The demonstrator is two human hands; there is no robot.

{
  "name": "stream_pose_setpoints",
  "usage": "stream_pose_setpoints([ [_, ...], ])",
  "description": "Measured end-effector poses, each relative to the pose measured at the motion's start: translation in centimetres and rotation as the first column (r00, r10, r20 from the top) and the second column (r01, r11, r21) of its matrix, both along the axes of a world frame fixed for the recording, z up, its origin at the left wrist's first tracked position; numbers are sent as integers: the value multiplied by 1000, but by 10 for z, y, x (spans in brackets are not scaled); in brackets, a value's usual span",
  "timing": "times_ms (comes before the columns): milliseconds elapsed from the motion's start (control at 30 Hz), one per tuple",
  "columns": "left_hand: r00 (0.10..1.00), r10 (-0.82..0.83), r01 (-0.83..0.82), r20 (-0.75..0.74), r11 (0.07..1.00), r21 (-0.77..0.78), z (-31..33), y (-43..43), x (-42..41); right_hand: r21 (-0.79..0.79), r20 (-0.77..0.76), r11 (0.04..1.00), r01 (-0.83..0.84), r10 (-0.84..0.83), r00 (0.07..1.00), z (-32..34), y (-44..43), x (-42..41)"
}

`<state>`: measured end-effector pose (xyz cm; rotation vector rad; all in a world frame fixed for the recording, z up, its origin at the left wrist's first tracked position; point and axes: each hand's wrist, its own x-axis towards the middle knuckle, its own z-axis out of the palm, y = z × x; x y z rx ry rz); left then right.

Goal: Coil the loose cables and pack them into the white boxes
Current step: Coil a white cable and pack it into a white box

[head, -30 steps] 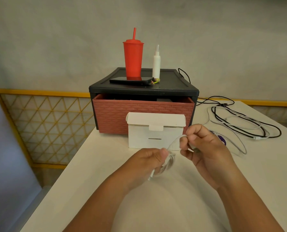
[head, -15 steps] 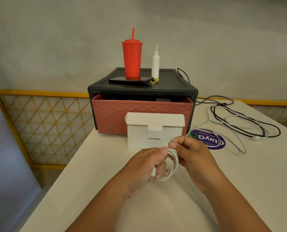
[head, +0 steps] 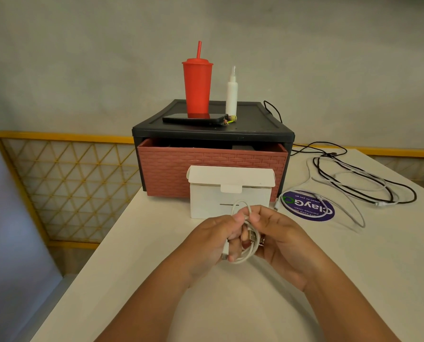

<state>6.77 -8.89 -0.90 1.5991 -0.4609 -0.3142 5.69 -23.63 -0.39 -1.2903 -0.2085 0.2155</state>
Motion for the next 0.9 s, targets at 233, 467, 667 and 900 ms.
stream_pose_setpoints([
  [233, 996, 87, -87, 10, 996, -13, 1, 2, 2, -205, 204, 979, 10, 32, 978, 1, 11, -5],
  [467, 982, 176, -182, 69, 977, 107, -3, -2, 0, -643, 404, 647, 410, -169, 899, -3, 13, -5],
  [667, 973, 229, -231, 44, 970, 73, -2, -2, 3, -591, 451, 672, 447, -185, 873, -6, 13, -3],
  [900, 971, 239, -239, 19, 971, 17, -4, 1, 10, -358, 268, 904, 234, -141, 953, -7, 11, 0],
])
